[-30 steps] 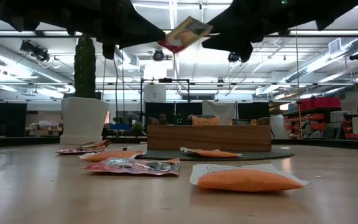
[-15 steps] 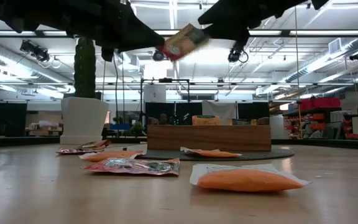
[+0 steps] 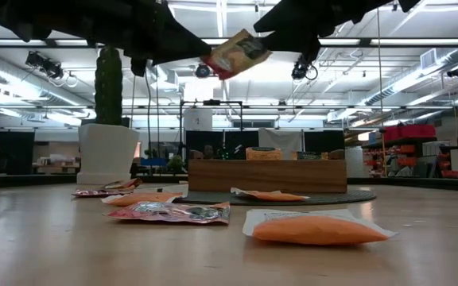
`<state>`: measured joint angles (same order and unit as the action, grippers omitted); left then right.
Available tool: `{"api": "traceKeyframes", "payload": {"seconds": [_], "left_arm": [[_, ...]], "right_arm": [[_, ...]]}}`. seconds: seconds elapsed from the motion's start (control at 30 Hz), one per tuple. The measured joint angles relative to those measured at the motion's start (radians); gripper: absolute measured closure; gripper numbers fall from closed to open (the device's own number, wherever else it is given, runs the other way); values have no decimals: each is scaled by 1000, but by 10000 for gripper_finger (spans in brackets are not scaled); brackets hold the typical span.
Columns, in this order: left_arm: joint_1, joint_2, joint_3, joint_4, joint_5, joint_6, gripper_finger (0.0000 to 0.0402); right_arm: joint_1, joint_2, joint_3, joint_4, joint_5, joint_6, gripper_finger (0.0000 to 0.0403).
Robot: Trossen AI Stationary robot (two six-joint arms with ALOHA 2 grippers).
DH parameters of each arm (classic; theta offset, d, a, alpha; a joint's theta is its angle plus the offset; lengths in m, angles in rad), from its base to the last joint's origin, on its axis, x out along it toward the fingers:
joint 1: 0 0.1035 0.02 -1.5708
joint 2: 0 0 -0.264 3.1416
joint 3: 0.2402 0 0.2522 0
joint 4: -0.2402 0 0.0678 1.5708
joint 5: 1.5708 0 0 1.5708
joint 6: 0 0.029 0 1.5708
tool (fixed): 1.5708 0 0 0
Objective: Pick & Place Tea
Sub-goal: Put the yellow tea bag into the right section of the wooden organizer
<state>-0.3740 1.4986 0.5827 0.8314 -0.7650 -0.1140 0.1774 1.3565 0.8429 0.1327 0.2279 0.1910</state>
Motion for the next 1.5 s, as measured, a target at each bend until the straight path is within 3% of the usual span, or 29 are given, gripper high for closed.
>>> {"api": "traceKeyframes", "payload": {"seconds": [0.27,0.43,0.63,0.87,1.0,1.2,1.5], "left_arm": [[0,0,0,24,7,22,401],[0,0,0,34,18,23,401],[1,0,0,60,27,32,395],[0,0,0,56,29,81,364],[-21,0,0,46,27,125,350],[-40,0,0,-66,28,93,346],[-60,0,-1,-156,26,-26,347]], "right_arm": [[-1,12,-1,-2,-1,3,211],[-13,12,-1,1,-15,-2,271],[-26,12,-1,-2,-80,-35,389],[-26,-8,3,-98,-42,-33,399],[-24,-38,74,-303,-20,-11,401],[-29,-46,276,-749,62,32,402],[-125,16,417,-1104,66,42,402]]}}
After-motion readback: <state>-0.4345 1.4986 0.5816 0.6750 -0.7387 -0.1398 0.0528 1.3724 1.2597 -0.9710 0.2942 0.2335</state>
